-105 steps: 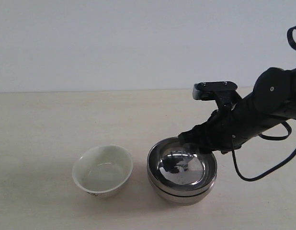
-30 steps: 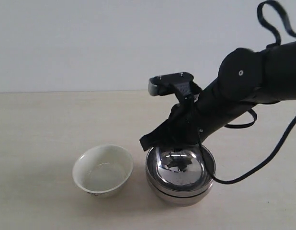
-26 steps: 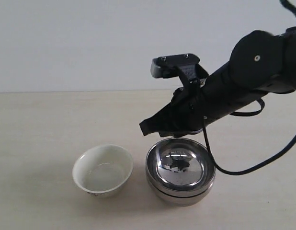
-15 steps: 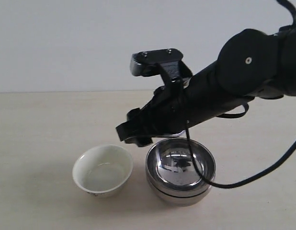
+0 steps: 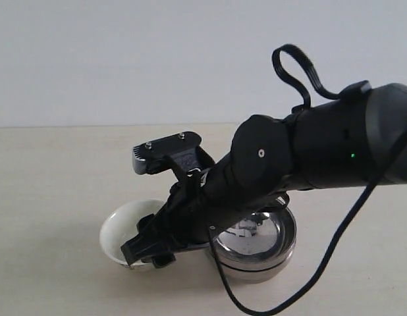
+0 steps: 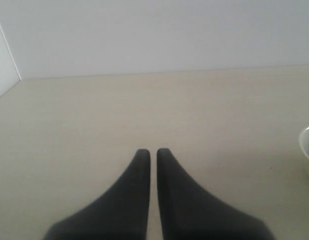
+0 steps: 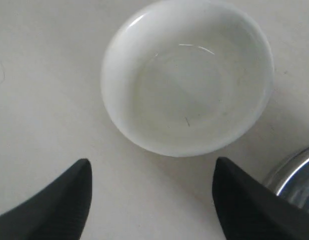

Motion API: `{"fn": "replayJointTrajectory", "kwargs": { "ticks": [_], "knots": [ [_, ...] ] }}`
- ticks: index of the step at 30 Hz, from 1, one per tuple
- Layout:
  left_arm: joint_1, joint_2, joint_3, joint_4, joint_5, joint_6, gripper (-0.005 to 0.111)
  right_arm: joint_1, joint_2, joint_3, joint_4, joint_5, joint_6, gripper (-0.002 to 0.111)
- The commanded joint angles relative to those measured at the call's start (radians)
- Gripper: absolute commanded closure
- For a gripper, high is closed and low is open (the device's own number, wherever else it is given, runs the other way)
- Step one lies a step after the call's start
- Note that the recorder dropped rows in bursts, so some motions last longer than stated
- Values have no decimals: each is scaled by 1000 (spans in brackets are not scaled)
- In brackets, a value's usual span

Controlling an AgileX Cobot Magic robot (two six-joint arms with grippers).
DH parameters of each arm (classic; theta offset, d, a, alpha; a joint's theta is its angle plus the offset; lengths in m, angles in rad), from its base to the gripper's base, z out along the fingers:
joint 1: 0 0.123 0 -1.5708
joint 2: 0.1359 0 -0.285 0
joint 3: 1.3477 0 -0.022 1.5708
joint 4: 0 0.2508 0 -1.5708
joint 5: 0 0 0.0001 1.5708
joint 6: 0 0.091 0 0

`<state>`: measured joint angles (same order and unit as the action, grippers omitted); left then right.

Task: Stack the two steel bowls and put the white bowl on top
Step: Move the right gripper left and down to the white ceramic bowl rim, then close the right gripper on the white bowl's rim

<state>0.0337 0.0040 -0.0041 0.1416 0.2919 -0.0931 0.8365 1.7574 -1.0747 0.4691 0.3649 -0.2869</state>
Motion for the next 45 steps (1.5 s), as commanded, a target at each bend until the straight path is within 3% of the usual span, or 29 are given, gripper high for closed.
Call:
{"fn": "replayJointTrajectory", "kwargs": {
  "ticks": [1, 26, 28, 31, 35, 45],
  "knots": [
    [4, -4, 4, 1, 1, -8, 103, 1, 17, -6, -4, -36, 13, 47],
    [4, -4, 4, 1, 1, -8, 103, 1, 139, -6, 15, -165, 52, 48],
    [4, -4, 4, 1, 1, -8, 103, 1, 139, -6, 23, -173, 55, 53],
    [4, -4, 4, 1, 1, -8, 103, 1, 139, -6, 24, -178, 57, 71],
    [4, -4, 4, 1, 1, -8, 103, 1, 139, -6, 24, -190, 54, 108],
    [4, -4, 4, 1, 1, -8, 103, 1, 139, -41, 25, -247, 51, 108]
  ]
}}
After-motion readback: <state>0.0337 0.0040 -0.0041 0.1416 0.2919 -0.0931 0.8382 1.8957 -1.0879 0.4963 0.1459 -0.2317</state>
